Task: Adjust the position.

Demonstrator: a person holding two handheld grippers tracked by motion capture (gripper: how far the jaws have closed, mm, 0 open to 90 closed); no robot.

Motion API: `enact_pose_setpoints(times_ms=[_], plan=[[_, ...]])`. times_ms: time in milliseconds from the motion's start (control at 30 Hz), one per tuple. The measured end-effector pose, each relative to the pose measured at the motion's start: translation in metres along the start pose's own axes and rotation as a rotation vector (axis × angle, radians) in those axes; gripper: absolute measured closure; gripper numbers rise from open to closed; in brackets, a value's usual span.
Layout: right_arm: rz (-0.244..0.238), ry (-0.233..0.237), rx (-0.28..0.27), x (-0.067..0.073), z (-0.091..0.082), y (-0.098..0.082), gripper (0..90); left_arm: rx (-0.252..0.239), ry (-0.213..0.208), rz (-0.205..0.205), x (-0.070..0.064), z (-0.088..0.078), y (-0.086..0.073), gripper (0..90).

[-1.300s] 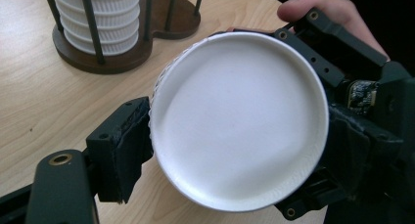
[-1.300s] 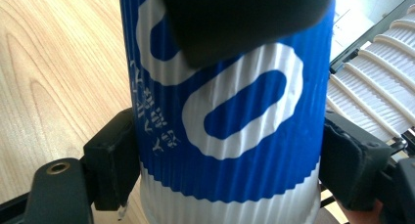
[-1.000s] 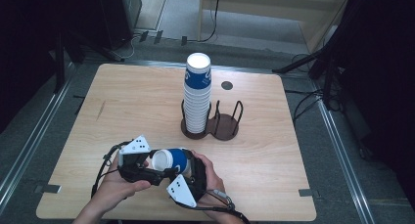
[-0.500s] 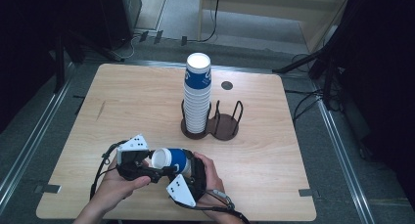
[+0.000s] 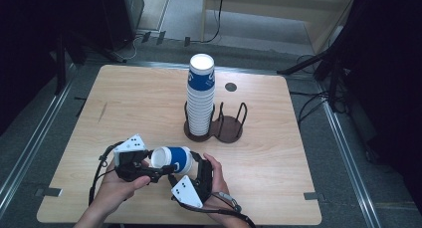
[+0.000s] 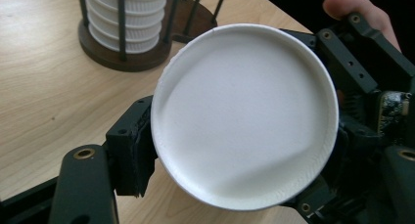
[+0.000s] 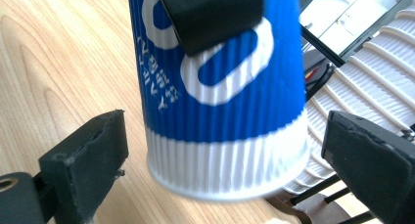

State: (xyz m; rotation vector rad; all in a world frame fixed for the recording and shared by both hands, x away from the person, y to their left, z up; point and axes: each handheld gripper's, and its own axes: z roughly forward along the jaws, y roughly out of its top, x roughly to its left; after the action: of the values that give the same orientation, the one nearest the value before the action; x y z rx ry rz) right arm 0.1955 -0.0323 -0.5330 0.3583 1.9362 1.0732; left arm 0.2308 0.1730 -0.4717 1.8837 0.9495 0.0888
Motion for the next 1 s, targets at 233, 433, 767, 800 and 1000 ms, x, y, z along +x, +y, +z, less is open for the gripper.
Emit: enact_pose_setpoints(times_ms=[233, 433, 767, 800, 1000], plan=[[0.021, -0.024, -0.013, -0.006, -0.003, 0.003, 2.8, -0.051, 0.045, -0.006, 0.005, -0.006, 0.000, 27.7], [0.022, -0.043, -0.013, -0.009, -0.004, 0.004, 2.8, -0.074, 0.058, -0.005, 0.010, -0.009, -0.002, 27.6], [0.056, -0.069, 0.005, -0.012, -0.005, 0.003, 2.9, -0.153, 0.097, -0.012, 0.017, -0.021, -0.002, 27.6], [0.058, -0.071, 0.009, -0.012, -0.005, 0.003, 2.9, -0.157, 0.102, -0.009, 0.018, -0.022, -0.001, 27.5], [0.070, -0.075, 0.016, -0.013, -0.004, 0.002, 3.2, -0.192, 0.112, -0.007, 0.021, -0.027, -0.002, 27.5]])
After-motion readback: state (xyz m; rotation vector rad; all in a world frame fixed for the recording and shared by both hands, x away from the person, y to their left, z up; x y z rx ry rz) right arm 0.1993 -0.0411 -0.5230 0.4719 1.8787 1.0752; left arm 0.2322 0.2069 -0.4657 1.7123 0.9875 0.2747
